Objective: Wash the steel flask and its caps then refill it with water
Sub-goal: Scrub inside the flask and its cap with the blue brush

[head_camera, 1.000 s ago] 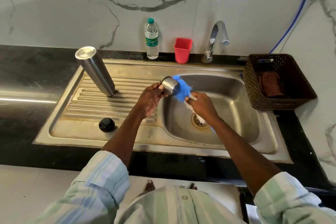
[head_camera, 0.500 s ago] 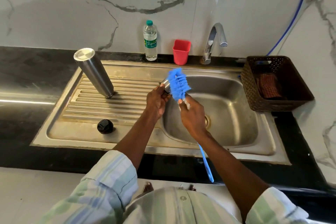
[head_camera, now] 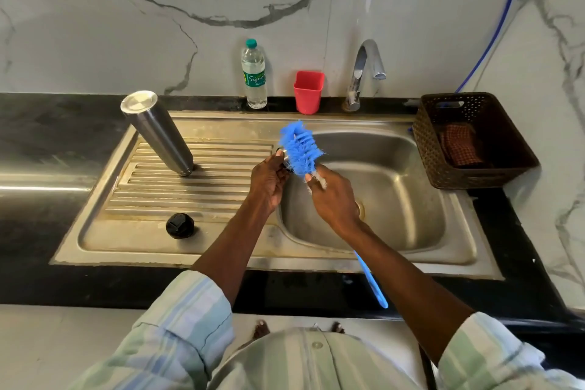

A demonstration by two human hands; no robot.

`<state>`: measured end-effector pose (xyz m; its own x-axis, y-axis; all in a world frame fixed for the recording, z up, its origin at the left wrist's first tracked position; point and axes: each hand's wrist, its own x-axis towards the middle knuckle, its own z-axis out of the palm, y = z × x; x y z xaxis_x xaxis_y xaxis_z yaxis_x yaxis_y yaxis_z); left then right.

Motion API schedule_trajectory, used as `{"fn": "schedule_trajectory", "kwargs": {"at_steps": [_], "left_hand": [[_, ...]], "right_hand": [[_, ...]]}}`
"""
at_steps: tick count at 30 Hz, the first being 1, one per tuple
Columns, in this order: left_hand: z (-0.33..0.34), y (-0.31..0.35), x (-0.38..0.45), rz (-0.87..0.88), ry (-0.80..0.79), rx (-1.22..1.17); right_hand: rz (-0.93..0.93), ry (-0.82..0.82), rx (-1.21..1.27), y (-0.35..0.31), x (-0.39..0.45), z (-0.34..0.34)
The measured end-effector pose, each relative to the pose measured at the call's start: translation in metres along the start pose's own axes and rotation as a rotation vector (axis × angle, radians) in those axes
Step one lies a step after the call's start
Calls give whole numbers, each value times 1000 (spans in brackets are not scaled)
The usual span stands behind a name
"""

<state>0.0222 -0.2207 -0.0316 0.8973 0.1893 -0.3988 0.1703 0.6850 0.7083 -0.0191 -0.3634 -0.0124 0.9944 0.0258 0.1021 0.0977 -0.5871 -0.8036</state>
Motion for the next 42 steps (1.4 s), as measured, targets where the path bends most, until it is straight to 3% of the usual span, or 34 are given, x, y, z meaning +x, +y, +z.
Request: {"fn": "schedule_trajectory", "kwargs": {"at_steps": [3, 7, 11, 14, 18, 22, 24, 26, 30, 40, 42], "left_hand": [[0, -2, -2, -10, 18, 6], [0, 0, -2, -14, 0, -1], [1, 1, -2, 8, 15, 1], [-1, 3, 0, 24, -12, 51], [1, 2, -3, 33, -17, 25], [-2, 2, 1, 22, -23, 19], [-2, 0, 0, 15, -21, 21], [-3, -2, -1, 8, -12, -25], [-8, 1, 1, -12, -17, -71], [-11, 2, -3, -133, -53, -246], [-10, 4, -4, -135, -49, -279]], "right_hand": [[109, 59, 112, 3, 6, -1], [58, -12, 79, -7, 1, 2], [222, 57, 216, 2, 7, 1], [123, -16, 173, -8, 0, -1], [247, 72, 302, 0, 8, 0], [112, -7, 203, -9, -4, -1], [174, 17, 253, -5, -1, 1], [241, 48, 313, -4, 2, -1], [161, -3, 248, -4, 0, -1], [241, 42, 376, -2, 2, -3], [181, 14, 326, -9, -4, -4]]}}
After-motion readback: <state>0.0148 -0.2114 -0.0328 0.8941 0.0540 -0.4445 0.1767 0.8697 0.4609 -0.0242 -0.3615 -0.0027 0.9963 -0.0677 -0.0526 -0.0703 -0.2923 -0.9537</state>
